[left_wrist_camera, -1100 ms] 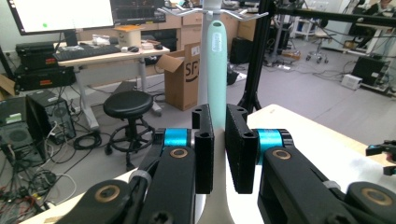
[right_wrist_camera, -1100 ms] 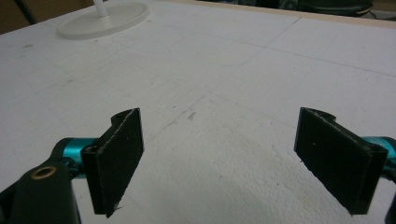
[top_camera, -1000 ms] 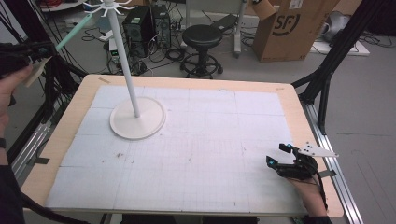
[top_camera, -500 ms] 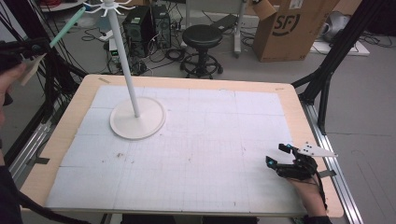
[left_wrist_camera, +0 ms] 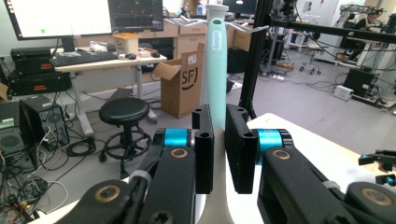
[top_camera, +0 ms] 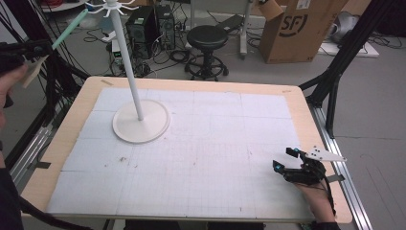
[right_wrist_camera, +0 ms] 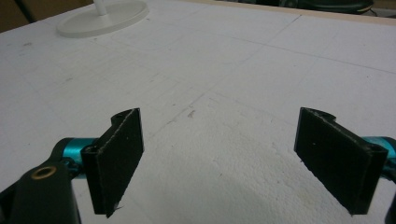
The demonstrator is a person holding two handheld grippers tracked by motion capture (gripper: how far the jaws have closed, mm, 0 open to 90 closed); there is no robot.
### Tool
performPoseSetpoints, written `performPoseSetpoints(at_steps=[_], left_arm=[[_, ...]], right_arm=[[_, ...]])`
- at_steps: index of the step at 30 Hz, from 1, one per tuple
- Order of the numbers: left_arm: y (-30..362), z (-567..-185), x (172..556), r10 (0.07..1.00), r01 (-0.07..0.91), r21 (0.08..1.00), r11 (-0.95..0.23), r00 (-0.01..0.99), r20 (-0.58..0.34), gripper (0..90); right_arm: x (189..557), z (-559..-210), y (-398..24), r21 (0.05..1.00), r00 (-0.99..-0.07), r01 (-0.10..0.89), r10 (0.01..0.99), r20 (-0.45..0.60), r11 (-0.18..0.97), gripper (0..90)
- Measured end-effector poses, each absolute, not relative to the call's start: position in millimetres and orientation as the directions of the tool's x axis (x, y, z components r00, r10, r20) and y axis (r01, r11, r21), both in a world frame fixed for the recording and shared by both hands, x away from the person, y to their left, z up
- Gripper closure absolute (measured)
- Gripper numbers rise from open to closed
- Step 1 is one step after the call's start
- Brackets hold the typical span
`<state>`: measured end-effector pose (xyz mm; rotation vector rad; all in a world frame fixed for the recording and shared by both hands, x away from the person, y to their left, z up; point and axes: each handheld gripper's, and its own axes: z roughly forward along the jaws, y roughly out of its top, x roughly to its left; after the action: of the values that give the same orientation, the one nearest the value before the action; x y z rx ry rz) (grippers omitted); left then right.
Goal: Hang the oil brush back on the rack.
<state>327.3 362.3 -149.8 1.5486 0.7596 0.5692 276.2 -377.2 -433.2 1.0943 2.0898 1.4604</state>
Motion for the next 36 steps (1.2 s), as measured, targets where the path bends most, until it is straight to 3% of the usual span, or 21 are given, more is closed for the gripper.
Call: performPoseSetpoints(at_steps=[36], left_arm=[[348,-153,334,0.748,0.154,0.986,-0.065,0.661,-0.053,82.2]], right_arm=[[277,-433,-377,0.908,-0.634,0.386,0.762,0.131,0.165,15.0]])
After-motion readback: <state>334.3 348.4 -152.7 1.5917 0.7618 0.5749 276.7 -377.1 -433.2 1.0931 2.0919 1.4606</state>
